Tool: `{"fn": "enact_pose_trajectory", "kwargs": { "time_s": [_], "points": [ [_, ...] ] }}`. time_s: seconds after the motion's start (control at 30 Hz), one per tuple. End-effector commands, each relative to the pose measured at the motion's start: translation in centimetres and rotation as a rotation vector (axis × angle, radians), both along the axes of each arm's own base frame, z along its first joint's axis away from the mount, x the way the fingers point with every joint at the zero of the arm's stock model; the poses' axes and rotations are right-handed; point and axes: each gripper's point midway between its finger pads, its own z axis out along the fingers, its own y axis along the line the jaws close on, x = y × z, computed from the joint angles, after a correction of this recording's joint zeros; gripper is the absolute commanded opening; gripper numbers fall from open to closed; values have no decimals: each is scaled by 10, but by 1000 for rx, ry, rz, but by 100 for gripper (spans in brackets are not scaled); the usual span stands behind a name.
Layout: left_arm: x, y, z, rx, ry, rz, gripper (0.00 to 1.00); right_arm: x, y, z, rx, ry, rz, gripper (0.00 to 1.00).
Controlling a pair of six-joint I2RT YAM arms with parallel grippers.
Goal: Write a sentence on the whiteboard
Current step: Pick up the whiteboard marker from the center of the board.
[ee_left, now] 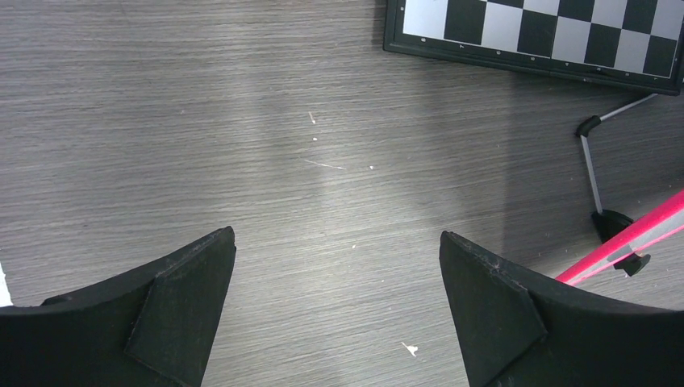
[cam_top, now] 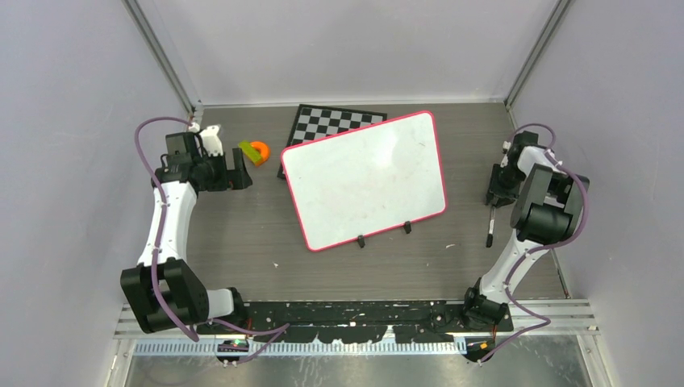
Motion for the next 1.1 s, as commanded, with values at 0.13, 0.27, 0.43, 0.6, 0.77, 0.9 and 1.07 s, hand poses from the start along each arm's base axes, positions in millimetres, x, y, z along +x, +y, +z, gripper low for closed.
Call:
{"fn": "enact_pose_trajectory", "kwargs": {
  "time_s": [0.13,0.27,0.43,0.6,0.77,0.9,1.07],
  "points": [
    [6,-6,29,6,-97,-22,100,2,10,0,28,10,18,5],
    [8,-4,32,23,-91,-26,100,17,14,29,60,-57,24,0],
    [9,-3,49,46,-118,-41,100,38,17,83,66,-200,36,0],
    [10,-12,77,21,-179,-88,100,56,31,152,106,-390,62,0],
    [9,-38,125,-78,-288,-193,100,66,55,230,177,-589,82,0],
    [1,-74,169,-214,-383,-351,100,65,89,300,232,-762,154,0],
    [-13,-142,208,-303,-425,-551,100,59,154,377,334,-981,256,0]
  ]
}}
